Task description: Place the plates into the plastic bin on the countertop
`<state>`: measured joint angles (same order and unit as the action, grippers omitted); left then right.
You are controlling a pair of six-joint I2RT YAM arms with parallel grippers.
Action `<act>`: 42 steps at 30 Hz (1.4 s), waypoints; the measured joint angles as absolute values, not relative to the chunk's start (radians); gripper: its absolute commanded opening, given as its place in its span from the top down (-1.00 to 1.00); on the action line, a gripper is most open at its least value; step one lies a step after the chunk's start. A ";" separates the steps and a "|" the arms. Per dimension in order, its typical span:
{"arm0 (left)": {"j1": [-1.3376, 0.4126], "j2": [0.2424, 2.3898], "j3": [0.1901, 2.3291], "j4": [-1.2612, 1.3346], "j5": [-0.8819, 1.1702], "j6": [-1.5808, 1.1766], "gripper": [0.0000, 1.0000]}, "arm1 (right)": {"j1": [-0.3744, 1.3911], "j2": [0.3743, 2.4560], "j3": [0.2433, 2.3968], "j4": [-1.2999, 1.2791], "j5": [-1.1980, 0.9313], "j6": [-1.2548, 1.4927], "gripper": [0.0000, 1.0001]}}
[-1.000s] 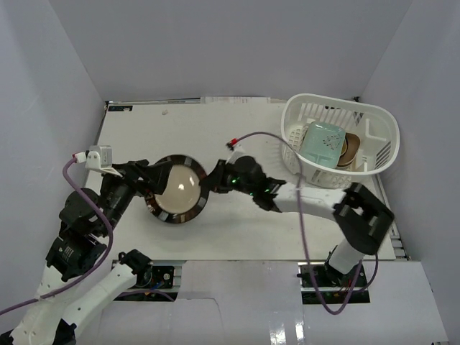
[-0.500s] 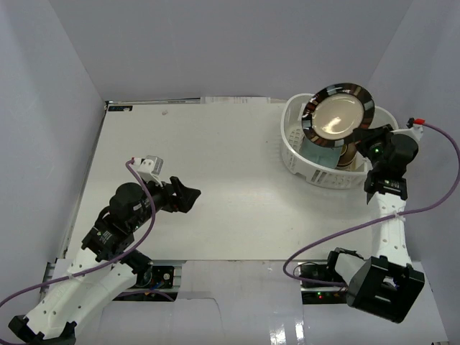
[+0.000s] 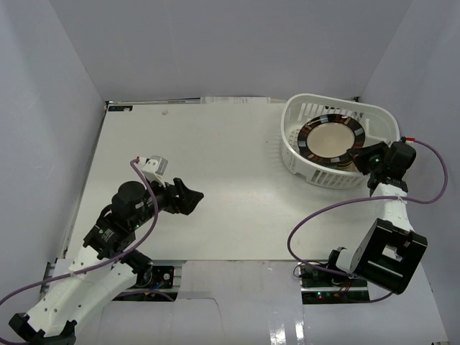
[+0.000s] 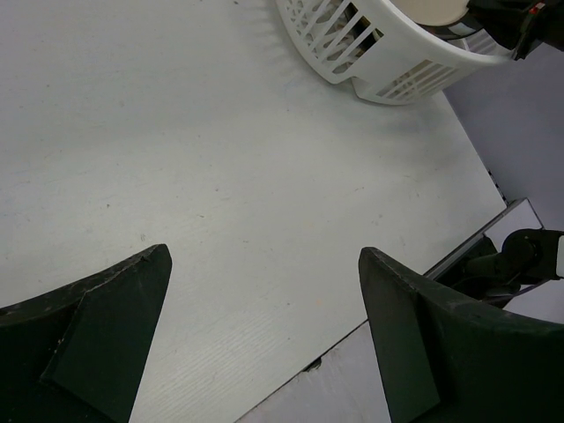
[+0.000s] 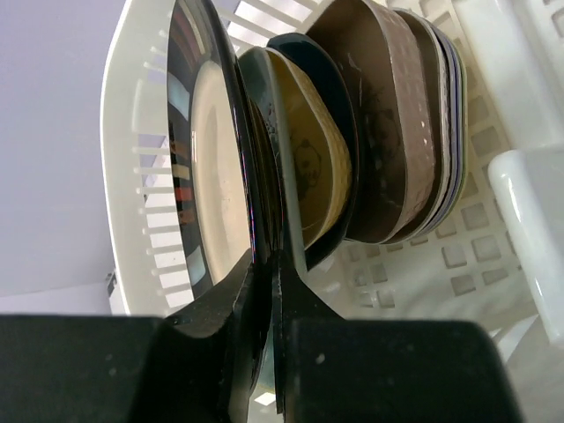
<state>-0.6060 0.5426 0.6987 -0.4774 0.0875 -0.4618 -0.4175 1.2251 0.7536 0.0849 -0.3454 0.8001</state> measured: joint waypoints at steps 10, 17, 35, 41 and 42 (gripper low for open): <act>-0.606 0.561 0.699 -0.477 0.094 -0.461 -0.96 | -0.432 1.239 0.720 0.198 -0.370 0.874 -0.58; -0.606 0.578 0.699 -0.477 0.094 -0.461 -0.96 | -0.432 1.185 0.703 0.228 -0.346 0.883 -0.91; -0.606 0.692 0.849 -0.469 0.093 -0.451 -0.96 | -0.423 0.947 0.838 0.029 -0.189 0.767 -1.00; -0.606 0.661 0.933 -0.427 0.092 -0.445 -0.96 | -0.117 0.768 0.777 0.131 -0.386 0.770 0.85; -0.606 0.647 0.939 -0.417 0.090 -0.445 -0.96 | -0.047 0.732 0.762 0.150 -0.421 0.762 0.85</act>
<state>-0.6060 0.6468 0.9386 -0.4171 0.0898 -0.4450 -0.0475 0.7319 0.7620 0.1497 -0.4213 0.7624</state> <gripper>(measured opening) 0.979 0.106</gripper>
